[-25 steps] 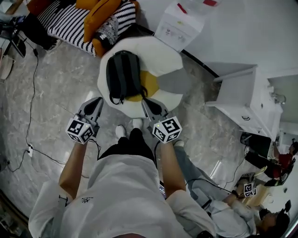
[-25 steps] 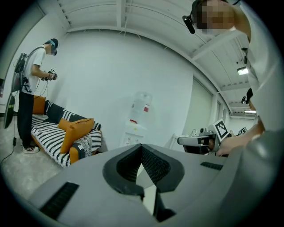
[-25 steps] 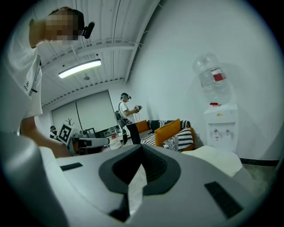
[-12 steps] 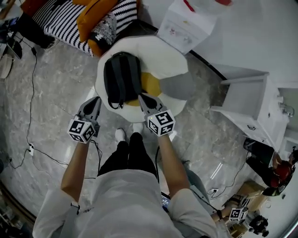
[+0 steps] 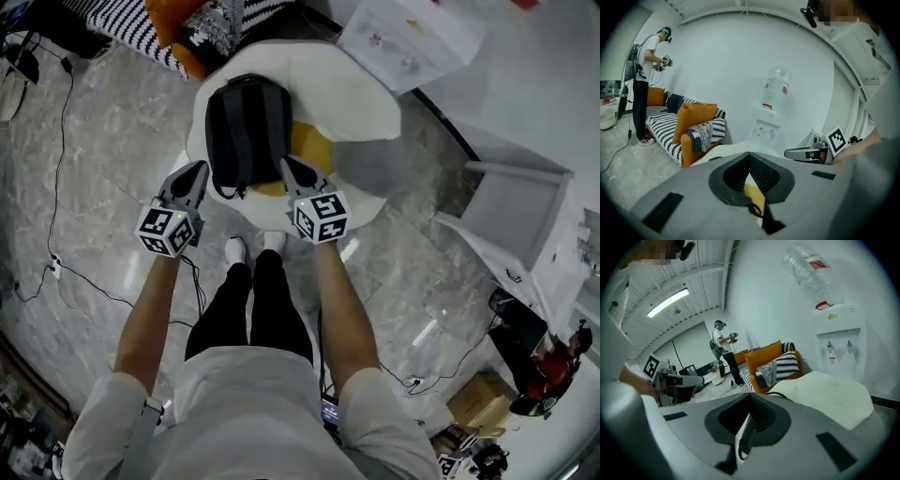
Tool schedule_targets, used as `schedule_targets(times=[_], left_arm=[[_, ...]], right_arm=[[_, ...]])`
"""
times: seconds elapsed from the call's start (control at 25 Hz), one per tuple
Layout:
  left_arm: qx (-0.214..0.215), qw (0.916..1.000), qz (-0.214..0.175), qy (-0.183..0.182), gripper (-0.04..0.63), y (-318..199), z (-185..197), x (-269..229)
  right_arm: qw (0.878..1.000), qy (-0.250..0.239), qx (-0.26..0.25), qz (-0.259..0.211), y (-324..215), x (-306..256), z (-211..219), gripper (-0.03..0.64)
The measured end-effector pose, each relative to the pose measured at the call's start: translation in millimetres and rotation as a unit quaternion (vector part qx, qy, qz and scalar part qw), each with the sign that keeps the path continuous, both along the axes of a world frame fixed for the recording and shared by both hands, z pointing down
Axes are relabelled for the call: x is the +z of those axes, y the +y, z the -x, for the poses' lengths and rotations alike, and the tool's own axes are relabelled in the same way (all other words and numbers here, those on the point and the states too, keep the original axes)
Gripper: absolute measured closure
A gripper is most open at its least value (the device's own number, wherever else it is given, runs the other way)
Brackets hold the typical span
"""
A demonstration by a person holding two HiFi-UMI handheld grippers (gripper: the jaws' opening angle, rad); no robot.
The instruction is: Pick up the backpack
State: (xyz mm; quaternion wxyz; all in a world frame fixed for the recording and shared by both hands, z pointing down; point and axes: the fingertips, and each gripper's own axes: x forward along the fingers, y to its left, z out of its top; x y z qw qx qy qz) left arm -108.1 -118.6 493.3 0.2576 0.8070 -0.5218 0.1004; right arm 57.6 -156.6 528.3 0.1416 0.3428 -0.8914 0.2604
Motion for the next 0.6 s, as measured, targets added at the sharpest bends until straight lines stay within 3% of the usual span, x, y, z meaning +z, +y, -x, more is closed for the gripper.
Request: schedule_targets(times=[0.6], left_arm=[[-0.01, 0.9986, 0.048, -0.021, 0.594, -53.8, 2.1, 132.3]], right_arm=[[0.998, 0.03, 0.022, 0.044, -54.1, 137.6, -10.6, 0.611]])
